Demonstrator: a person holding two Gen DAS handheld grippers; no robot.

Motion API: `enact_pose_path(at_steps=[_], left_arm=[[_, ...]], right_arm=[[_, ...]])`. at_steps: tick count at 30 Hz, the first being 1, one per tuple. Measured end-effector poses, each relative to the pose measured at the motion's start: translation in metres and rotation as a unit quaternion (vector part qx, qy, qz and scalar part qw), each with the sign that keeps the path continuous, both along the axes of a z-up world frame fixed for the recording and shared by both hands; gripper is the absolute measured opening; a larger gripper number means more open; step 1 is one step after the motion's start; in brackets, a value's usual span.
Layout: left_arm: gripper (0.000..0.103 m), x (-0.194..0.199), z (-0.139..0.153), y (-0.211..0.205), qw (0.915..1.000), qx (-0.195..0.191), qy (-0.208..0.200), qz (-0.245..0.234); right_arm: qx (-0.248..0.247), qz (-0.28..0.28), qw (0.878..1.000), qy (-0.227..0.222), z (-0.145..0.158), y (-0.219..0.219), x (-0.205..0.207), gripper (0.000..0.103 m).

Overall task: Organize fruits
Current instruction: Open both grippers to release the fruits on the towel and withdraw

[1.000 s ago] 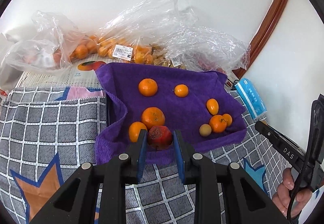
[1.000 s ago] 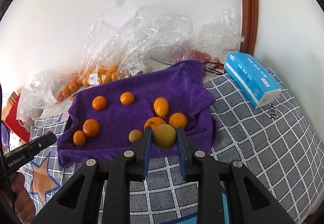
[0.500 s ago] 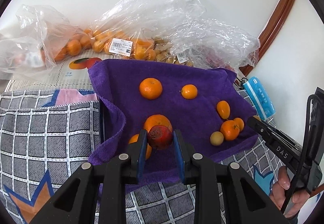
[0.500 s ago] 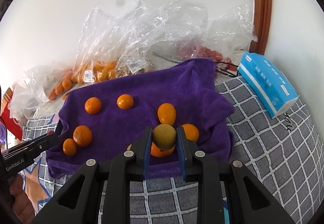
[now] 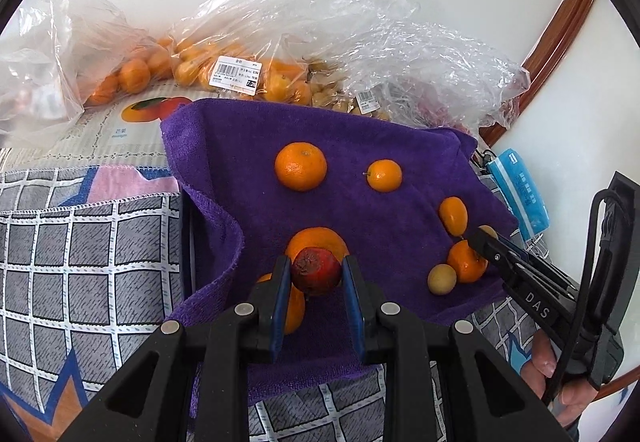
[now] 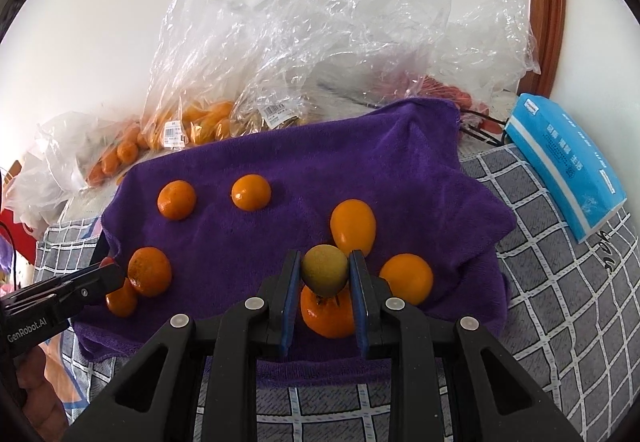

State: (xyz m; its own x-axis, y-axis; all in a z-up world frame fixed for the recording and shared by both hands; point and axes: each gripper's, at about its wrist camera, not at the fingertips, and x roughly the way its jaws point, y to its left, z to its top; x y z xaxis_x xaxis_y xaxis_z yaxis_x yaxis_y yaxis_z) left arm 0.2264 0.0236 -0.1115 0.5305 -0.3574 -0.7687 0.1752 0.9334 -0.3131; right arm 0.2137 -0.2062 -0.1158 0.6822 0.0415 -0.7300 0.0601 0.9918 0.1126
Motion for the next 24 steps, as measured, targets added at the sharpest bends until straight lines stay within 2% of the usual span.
enact_pose_path(at_steps=[24], left_arm=[[0.024, 0.0083, -0.0033, -0.0014, 0.9998, 0.009, 0.001, 0.017]], right_arm=[[-0.004, 0.003, 1.0, -0.012, -0.0028, -0.0004, 0.0015, 0.026]])
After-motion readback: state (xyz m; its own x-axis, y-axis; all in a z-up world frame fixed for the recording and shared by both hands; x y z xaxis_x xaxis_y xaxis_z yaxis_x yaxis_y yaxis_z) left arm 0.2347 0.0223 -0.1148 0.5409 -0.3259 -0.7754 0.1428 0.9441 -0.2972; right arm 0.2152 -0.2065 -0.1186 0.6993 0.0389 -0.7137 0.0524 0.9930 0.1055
